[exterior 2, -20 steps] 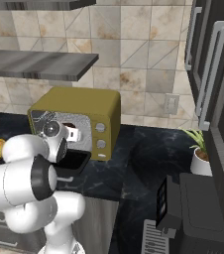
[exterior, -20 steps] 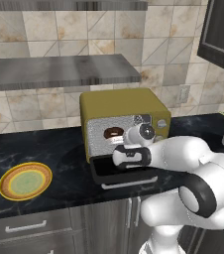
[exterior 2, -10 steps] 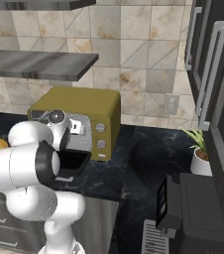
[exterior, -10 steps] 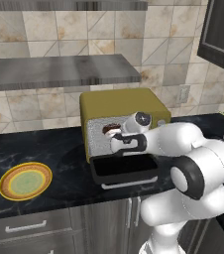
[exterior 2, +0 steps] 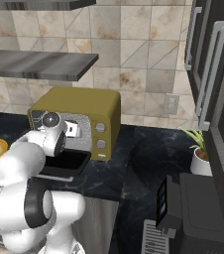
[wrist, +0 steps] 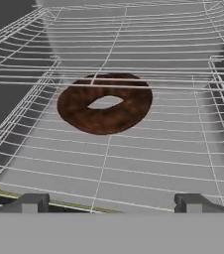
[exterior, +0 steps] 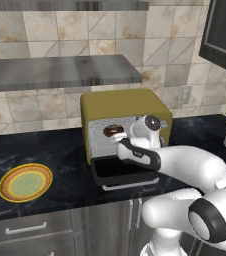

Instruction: Pick up the bagel from the plate, place it on the toaster oven rack, close the door, and set the timer.

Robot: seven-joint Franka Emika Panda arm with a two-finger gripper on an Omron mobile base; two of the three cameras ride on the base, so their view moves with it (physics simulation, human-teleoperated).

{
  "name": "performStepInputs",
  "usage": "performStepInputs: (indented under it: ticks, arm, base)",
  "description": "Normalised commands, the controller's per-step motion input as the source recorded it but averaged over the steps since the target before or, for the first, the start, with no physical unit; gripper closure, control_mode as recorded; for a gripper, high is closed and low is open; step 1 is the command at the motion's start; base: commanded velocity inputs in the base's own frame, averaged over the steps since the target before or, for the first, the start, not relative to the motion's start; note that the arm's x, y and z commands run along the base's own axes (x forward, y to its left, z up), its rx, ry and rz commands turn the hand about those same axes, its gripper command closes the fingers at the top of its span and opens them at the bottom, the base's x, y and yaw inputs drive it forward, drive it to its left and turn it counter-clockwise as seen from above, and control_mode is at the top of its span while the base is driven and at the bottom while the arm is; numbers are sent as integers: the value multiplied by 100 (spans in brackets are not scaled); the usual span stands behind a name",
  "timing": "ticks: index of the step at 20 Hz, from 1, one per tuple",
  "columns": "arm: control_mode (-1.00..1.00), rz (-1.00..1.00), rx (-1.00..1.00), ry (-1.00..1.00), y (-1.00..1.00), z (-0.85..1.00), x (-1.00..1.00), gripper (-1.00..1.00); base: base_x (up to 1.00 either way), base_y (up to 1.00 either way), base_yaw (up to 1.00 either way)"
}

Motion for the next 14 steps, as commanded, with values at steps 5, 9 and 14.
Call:
performStepInputs:
  ticks: [5,9,14]
  arm:
    - [-100,3,0,9,-1,69,-54,-100]
    - [-100,4,-4,34,0,21,-87,-100]
    - [-100,4,-6,29,0,2,-82,-100]
  base:
    - [0,0,0]
    - [0,0,0]
    - [0,0,0]
